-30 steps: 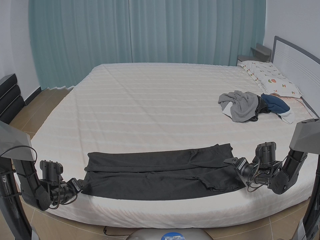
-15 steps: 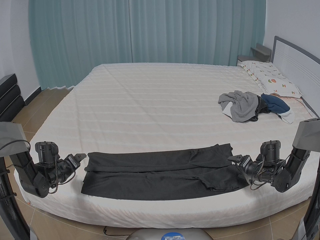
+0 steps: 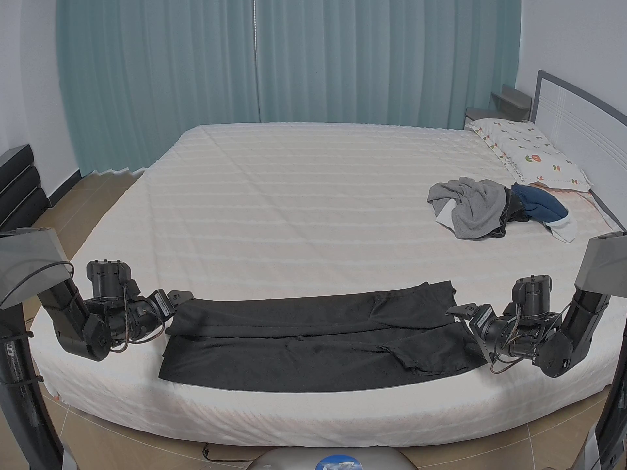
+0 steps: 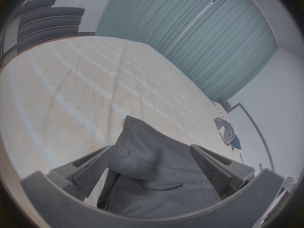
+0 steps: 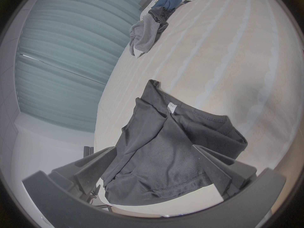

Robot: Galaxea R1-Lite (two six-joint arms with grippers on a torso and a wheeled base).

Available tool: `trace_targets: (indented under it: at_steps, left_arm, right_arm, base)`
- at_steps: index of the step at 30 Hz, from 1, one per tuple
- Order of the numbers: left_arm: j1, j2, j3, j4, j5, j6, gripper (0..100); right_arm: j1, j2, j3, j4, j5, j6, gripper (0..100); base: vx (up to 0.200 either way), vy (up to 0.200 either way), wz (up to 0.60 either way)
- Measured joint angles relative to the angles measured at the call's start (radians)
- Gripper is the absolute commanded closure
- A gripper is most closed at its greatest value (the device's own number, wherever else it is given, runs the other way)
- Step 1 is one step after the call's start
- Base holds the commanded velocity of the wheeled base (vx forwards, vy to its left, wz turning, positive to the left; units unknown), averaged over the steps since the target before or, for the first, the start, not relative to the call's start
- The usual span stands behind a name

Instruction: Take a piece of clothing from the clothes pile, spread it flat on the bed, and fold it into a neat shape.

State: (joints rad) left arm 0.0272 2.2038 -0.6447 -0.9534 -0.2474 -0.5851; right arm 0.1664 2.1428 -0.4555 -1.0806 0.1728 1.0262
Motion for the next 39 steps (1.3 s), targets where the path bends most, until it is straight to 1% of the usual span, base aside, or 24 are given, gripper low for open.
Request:
trace_targets:
  at_steps: [4, 7, 12, 20, 21, 31, 34, 39]
  left_arm:
    - [-0.011, 0.047, -0.021, -0.004, 0.033, 0.025, 0]
    - [-0.018, 0.079, -0.035, -0.011, 0.058, 0.067, 0]
    - [-0.024, 0.123, -0.033, -0.059, 0.066, 0.12, 0]
    - [-0.047, 0.144, -0.003, -0.08, 0.064, 0.138, 0]
    - [-0.047, 0.145, -0.002, -0.081, 0.065, 0.137, 100]
    - [-0.061, 0.147, 0.016, -0.084, 0.072, 0.139, 100]
    - [-0.066, 0.147, 0.017, -0.103, 0.097, 0.137, 100]
    - [-0.069, 0.147, 0.017, -0.138, 0.11, 0.132, 100]
  right_arm:
    - [0.007, -0.018, 0.001, 0.004, 0.0, 0.003, 0]
    - [0.008, -0.025, 0.004, 0.001, 0.001, 0.003, 0]
    - [0.009, -0.029, 0.012, -0.004, 0.001, 0.002, 0]
    - [0.009, -0.033, 0.016, -0.005, 0.003, 0.002, 0]
    - [0.009, -0.033, 0.016, -0.005, 0.003, 0.002, 0]
    - [0.009, -0.033, 0.017, -0.005, 0.003, 0.002, 0]
    - [0.001, -0.036, 0.016, -0.005, 0.003, 0.002, 0]
    - [-0.029, -0.038, 0.009, -0.006, 0.001, -0.003, 0]
  base:
    - [0.0, 0.0, 0.0]
    - [0.0, 0.0, 0.0]
    - [0.0, 0.0, 0.0]
    - [0.0, 0.0, 0.0]
    - [0.0, 0.0, 0.0]
    - [0.0, 0.0, 0.0]
    - [0.0, 0.0, 0.0]
    - [0.0, 0.0, 0.0]
